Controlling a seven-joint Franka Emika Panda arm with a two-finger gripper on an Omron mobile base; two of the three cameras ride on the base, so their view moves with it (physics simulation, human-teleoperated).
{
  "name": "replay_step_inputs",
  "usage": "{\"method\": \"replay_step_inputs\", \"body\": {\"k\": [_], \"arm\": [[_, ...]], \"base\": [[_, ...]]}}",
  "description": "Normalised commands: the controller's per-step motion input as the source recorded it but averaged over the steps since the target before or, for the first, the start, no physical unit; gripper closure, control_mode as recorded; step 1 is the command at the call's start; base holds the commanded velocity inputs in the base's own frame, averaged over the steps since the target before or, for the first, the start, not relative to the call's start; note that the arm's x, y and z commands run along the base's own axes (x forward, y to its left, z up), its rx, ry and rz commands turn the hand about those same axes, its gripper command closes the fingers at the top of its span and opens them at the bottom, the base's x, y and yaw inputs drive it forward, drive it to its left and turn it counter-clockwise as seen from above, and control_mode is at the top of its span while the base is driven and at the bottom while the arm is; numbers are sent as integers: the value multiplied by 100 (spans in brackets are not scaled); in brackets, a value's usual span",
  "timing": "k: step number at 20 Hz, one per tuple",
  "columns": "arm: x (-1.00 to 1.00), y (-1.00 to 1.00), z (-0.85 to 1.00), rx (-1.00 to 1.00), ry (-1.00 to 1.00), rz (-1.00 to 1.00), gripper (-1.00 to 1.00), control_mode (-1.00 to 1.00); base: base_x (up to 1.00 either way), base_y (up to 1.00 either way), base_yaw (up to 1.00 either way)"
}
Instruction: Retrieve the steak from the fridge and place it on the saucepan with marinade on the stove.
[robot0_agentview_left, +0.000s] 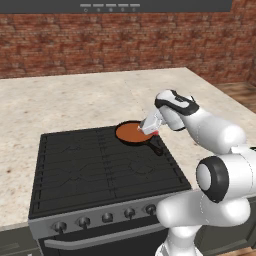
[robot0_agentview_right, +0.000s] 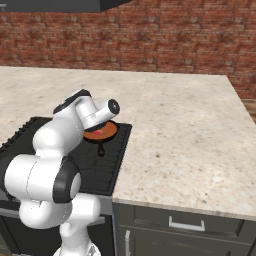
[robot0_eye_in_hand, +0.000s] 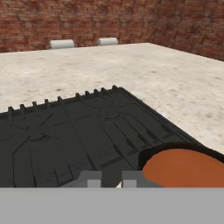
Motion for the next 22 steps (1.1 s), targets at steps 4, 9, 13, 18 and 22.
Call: {"method": "replay_step_inputs", "body": {"k": [4, 9, 13, 18, 22], "arm": [[58, 0, -20, 0, 0, 0, 100, -100], [53, 0, -21, 0, 0, 0, 100, -100], [35, 2, -33, 0, 0, 0, 100, -100], [40, 2, -36, 0, 0, 0, 100, -100], [44, 8, -31, 0, 0, 0, 100, -100]], "base": [[0, 0, 0], [0, 0, 0], [0, 0, 0], [0, 0, 0], [0, 0, 0]]}}
